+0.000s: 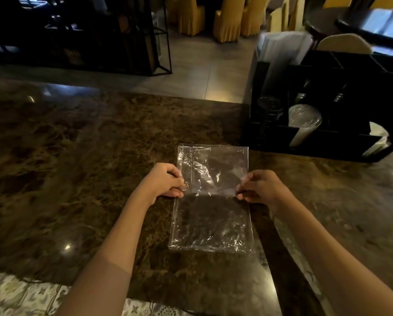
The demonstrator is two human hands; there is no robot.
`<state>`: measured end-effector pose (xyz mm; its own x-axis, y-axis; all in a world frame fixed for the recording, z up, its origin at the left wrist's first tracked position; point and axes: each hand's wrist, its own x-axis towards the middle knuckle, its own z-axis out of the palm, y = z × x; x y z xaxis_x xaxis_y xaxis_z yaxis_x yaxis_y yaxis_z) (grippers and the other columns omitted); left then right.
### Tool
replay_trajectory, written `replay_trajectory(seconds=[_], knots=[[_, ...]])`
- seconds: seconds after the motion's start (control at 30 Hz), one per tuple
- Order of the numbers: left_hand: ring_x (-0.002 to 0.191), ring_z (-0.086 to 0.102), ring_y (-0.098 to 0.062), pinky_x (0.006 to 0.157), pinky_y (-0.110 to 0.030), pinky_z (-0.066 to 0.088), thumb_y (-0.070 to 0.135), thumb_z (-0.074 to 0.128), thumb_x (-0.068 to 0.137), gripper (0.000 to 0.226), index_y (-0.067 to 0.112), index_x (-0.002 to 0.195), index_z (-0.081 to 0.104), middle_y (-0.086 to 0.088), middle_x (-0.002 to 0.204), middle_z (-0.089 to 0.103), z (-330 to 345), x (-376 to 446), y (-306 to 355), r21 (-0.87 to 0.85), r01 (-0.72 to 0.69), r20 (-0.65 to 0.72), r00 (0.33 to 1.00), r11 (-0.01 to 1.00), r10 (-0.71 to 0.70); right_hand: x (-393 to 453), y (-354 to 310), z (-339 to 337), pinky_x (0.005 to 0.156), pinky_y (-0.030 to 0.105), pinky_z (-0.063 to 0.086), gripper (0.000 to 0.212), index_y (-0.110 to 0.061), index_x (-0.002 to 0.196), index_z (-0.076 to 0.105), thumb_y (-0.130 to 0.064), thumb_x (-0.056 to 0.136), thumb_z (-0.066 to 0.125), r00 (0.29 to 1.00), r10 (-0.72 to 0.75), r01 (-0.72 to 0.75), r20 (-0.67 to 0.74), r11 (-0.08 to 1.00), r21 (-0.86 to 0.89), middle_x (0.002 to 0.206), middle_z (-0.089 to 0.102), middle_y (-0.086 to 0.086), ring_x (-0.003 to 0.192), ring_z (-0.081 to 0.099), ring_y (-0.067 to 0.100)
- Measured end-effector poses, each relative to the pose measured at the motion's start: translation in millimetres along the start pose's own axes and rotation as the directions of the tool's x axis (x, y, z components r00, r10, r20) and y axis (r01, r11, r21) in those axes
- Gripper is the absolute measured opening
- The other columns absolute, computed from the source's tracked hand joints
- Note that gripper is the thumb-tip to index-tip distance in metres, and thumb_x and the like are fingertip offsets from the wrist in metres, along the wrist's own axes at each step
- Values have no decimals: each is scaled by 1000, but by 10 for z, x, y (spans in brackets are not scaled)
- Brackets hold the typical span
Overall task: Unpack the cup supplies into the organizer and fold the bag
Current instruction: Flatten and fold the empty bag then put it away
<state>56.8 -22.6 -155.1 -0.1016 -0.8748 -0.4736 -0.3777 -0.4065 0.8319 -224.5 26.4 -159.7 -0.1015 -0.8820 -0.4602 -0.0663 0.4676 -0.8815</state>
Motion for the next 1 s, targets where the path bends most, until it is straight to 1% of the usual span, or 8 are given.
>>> replay_trajectory(seconds=[0.2, 0.33, 0.47, 0.53, 0.63, 0.73, 0.83, 1.0], knots=[[71, 78, -19, 60, -23, 61, 5, 68, 92, 2, 6, 90, 69, -12, 84, 78, -8, -87, -93, 7, -101, -74, 992, 995, 102, -158, 98, 31, 63, 30, 59, 12, -3, 88, 65, -5, 98, 58, 985, -161, 162, -67, 987, 18, 89, 75, 18, 74, 76, 25], [81, 77, -17, 76, -29, 60, 10, 69, 92, 7, 7, 88, 74, -12, 88, 78, -34, -123, -183, 12, -144, -103, 984, 990, 144, -228, 219, -37, 70, 25, 60, 16, 5, 93, 72, 7, 95, 56, 979, -199, 204, -50, 962, 182, 94, 76, 23, 90, 76, 30], [84, 76, -17, 71, -22, 59, 35, 57, 99, 42, 1, 84, 76, -13, 88, 79, -49, -222, -225, -203, -133, -88, 989, 970, 117, -278, 354, -71, 80, 28, 59, 25, 6, 82, 75, 11, 91, 52, 975, -220, 216, -18, 935, 280, 109, 76, 15, 110, 71, 24], [83, 76, -13, 70, -19, 58, 43, 52, 100, 54, 1, 76, 77, -8, 84, 79, -40, -265, -244, -243, -143, -93, 988, 960, 124, -315, 397, -57, 79, 27, 59, 29, 4, 79, 77, 7, 91, 50, 970, -241, 242, -31, 944, 223, 112, 77, 6, 110, 70, 17], [82, 73, -2, 63, -10, 54, 32, 67, 94, 38, 13, 64, 78, 5, 79, 79, 3, -317, -295, -77, -197, -161, 970, 977, 183, -368, 408, -26, 67, 23, 57, 27, -2, 77, 78, 1, 93, 56, 961, -260, 270, -92, 955, 122, 109, 78, 2, 100, 73, 14], [75, 73, -2, 68, -19, 58, 17, 79, 84, 6, 20, 81, 76, 6, 78, 78, 54, -354, -354, 128, -235, -186, 949, 964, 256, -415, 393, 28, 57, 22, 55, 13, -7, 86, 76, 0, 90, 67, 953, -262, 269, -154, 963, 30, 92, 76, 14, 74, 71, 15], [76, 73, -5, 69, -22, 60, 12, 80, 82, 19, 24, 91, 69, 6, 83, 75, 136, -410, -395, 228, -265, -209, 926, 937, 313, -468, 411, 50, 46, 19, 48, 17, -18, 89, 72, -1, 90, 69, 935, -319, 300, -153, 944, -136, 79, 71, 10, 56, 63, 6], [77, 65, 0, 68, -15, 57, 1, 77, 81, 26, 23, 90, 66, 4, 98, 64, 257, -478, -417, 387, -357, -230, 855, 850, 464, -515, 432, 82, 75, 23, 50, 18, -22, 95, 73, -6, 87, 73, 874, -474, 339, -104, 750, -568, 103, 61, -2, 88, 63, 16]])
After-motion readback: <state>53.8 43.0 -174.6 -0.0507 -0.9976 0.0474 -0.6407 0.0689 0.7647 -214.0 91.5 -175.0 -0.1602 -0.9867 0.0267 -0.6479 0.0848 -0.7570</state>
